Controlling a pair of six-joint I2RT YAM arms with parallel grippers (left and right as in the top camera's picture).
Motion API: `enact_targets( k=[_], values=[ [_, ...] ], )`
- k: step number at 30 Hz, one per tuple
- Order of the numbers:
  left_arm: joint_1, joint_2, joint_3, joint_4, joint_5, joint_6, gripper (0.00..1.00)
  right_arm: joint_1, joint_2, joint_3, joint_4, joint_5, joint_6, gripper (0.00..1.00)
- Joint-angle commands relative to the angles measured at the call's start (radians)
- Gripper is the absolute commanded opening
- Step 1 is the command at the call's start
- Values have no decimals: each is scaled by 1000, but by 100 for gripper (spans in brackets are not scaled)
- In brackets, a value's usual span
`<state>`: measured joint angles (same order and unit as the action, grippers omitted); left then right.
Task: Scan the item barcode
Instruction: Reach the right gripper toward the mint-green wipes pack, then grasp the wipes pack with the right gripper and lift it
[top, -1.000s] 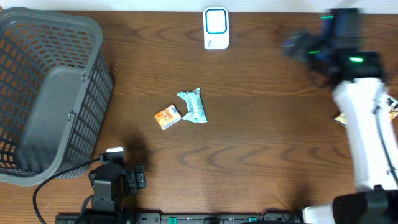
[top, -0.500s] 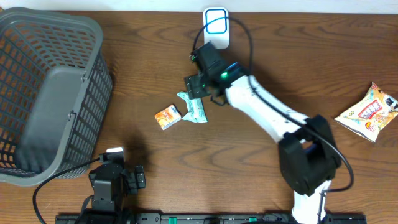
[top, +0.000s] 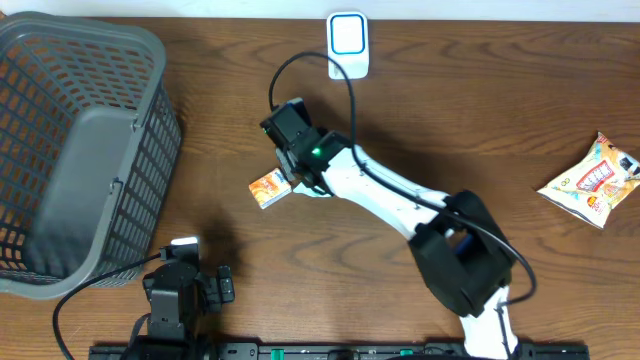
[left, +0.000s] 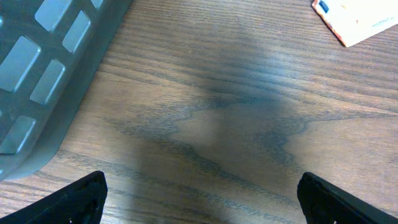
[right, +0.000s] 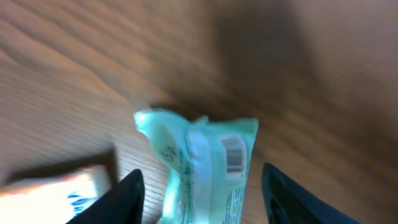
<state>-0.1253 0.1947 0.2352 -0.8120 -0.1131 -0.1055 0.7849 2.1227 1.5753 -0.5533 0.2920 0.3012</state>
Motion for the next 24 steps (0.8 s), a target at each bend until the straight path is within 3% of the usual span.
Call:
enact_targets(
  k=[1, 7, 13, 18, 21, 24],
  values=[
    [2, -1, -5, -18, -3, -5, 98, 10, 40, 8, -33, 39, 1, 51],
    [2, -1, -5, -18, -3, -5, 98, 33, 45, 8, -65, 39, 0, 48],
    [2, -1, -5, -18, -3, -5, 98, 23, 92, 6, -68, 43, -3, 35],
    [2, -1, -5, -18, -3, -5, 98, 13, 137, 6, -98, 31, 40, 1],
    [2, -1, -5, -18, -3, -5, 98, 13, 122, 14, -118, 8, 80, 1],
    [2, -1, -5, -18, -3, -5, 98, 3, 68, 57, -156, -144, 119, 1]
  ],
)
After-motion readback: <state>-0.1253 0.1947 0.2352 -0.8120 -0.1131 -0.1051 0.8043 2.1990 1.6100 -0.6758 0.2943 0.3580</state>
